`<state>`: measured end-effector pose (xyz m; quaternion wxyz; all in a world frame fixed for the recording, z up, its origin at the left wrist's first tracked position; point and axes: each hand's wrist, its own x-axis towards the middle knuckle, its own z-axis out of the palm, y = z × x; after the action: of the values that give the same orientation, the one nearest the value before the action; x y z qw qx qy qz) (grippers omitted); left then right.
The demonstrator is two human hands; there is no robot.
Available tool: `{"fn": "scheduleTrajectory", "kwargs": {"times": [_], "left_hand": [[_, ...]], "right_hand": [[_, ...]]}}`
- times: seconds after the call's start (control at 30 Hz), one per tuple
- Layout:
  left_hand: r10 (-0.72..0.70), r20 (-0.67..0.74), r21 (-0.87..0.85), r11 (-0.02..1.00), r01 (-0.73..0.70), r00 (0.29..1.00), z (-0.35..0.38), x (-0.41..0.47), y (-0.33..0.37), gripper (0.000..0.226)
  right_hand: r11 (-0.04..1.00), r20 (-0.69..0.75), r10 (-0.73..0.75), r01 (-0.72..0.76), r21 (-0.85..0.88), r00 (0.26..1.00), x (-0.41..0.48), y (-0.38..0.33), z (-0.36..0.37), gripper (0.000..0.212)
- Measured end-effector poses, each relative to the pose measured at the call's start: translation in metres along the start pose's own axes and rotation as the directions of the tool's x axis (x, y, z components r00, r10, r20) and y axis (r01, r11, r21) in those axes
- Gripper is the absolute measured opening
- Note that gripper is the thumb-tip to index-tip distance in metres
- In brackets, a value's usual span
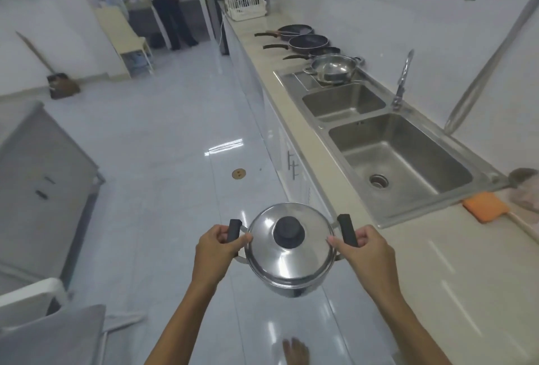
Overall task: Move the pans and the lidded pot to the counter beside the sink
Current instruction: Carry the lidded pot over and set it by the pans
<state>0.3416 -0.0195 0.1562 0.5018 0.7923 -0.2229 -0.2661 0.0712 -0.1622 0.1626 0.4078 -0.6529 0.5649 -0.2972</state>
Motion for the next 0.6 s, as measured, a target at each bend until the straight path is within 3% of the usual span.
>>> {"fn": "scheduleTrajectory", "kwargs": {"times": [0.27,0.6], "left_hand": [[0.029,-0.036,0.004,1.0,-0.029,0.999,-0.012,0.184,0.049,0.039],[0.066,0.067,-0.003,0.998,-0.066,0.996,-0.011,0.448,0.097,0.039]], "right_hand": [[0.998,0.014,-0.056,0.056,-0.023,0.998,0.153,-0.091,0.089,0.042],[0.999,-0.083,-0.007,0.004,-0.037,0.997,0.335,-0.17,0.212,0.045]]}}
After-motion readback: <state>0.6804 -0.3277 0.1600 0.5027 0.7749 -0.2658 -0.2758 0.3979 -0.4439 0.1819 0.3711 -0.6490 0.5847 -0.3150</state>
